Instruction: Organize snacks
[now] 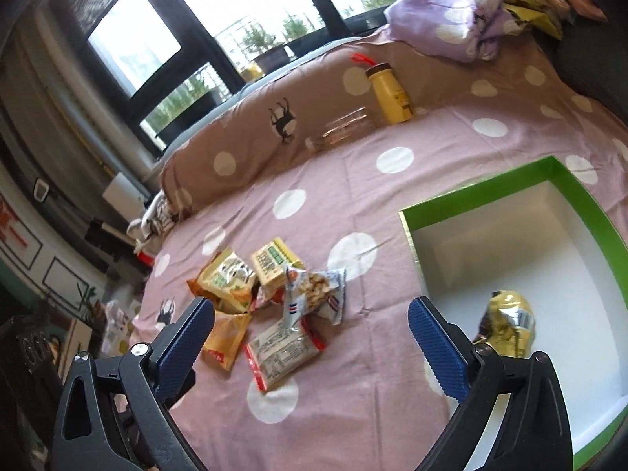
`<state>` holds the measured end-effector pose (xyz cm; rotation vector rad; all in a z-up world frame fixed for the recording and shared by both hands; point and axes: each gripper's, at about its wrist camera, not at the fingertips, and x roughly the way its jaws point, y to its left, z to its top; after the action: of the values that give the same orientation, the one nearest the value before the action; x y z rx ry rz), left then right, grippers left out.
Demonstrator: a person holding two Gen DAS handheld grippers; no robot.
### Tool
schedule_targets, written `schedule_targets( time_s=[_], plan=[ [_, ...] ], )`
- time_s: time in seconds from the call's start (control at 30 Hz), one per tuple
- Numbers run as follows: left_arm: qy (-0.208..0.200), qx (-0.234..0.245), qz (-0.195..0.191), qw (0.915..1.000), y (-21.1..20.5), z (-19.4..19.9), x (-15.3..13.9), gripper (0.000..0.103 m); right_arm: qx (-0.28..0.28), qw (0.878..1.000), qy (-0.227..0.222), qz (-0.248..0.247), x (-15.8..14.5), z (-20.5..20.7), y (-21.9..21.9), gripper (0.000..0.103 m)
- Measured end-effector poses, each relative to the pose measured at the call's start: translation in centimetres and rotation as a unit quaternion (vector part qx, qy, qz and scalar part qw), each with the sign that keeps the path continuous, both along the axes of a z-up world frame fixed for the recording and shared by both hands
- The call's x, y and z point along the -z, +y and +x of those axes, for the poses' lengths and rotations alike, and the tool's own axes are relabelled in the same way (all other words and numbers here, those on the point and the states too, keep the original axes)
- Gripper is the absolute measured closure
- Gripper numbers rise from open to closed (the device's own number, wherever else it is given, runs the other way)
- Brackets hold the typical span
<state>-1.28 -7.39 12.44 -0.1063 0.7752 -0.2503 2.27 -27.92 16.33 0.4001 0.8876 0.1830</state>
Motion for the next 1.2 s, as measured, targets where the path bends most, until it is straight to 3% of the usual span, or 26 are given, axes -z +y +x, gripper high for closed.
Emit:
schedule_targets(
  time_s=[0.1, 0.23, 0.37, 0.5, 0.6, 0.77, 0.87, 1.2],
  plan=[
    [0.015, -0.049, -0.001, 0.9987, 4.3, -0.5, 2.0, 0.000, -0.049, 0.998, 0.031, -0.028, 2.1, 1.3, 3.9, 0.003],
    [0.049, -0.097, -0.053, 0.9927, 9.0, -0.9, 5.7, 0.001, -0.097, 0.988, 0.073, -0.098, 5.5, 2.9, 8.9, 0.003],
    [0.084, -0.128, -0.047, 0.9871, 11.0, -0.3, 7.7, 0.001, -0.127, 0.973, 0.112, -0.158, 8.7, 3.6, 11.7, 0.003],
    [0.083, -0.134, -0.064, 0.9854, 11.8, -0.7, 7.9, 0.001, -0.127, 0.962, 0.114, -0.214, 10.3, 4.4, 12.4, 0.003],
    [0.085, -0.126, -0.053, 0.9871, 11.5, -0.7, 7.9, 0.001, -0.126, 0.959, 0.132, -0.214, 11.7, 5.0, 12.3, 0.003],
    [0.089, -0.123, -0.048, 0.9873, 11.4, -0.1, 8.1, 0.001, -0.121, 0.964, 0.117, -0.204, 11.7, 4.7, 12.3, 0.005],
    [0.089, -0.125, -0.049, 0.9869, 11.6, -0.1, 8.1, 0.001, -0.115, 0.966, 0.107, -0.205, 11.2, 3.8, 12.7, 0.016],
    [0.091, -0.126, -0.055, 0.9863, 11.5, -0.2, 8.0, 0.001, -0.086, 0.980, 0.153, -0.094, 10.4, 0.2, 11.6, 0.051]
  ],
)
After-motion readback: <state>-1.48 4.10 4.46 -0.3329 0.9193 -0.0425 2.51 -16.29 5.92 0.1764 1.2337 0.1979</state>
